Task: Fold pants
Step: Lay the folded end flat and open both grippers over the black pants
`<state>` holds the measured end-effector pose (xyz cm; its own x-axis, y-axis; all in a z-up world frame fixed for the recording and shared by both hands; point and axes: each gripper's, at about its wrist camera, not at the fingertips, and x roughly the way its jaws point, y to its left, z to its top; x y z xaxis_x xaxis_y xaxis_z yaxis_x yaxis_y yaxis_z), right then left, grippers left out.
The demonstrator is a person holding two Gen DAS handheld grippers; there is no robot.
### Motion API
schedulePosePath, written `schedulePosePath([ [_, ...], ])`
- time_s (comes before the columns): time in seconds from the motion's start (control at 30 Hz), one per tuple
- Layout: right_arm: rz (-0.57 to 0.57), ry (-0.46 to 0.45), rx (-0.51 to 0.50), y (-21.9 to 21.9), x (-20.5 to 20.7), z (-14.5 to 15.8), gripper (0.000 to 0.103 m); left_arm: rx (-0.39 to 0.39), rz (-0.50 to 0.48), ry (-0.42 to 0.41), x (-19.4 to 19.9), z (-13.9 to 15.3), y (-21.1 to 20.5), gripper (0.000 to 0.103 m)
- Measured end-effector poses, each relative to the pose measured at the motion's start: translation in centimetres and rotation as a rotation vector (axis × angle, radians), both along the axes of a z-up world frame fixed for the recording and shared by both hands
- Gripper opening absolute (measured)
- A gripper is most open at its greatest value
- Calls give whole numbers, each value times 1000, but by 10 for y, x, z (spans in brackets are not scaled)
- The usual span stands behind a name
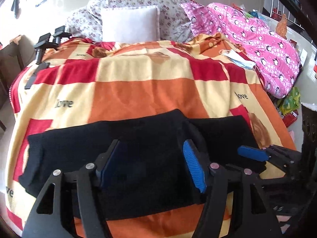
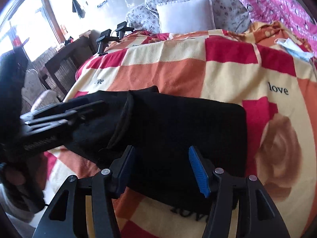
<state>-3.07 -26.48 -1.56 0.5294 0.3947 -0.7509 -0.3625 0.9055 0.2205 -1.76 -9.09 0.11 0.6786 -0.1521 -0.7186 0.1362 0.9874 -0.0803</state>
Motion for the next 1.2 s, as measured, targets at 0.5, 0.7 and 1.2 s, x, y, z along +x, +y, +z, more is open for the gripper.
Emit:
schedulePosePath([
  [0.5, 43, 2, 33, 22, 5, 11, 66, -9, 73, -17, -14, 0, 30, 80],
  [0.7, 21, 9, 32, 28, 12, 11, 67, -7, 85, -10, -19, -1, 42, 80],
  [1.2, 69, -20, 46, 54, 12, 27, 69, -6, 165, -5, -27, -3, 81, 80],
])
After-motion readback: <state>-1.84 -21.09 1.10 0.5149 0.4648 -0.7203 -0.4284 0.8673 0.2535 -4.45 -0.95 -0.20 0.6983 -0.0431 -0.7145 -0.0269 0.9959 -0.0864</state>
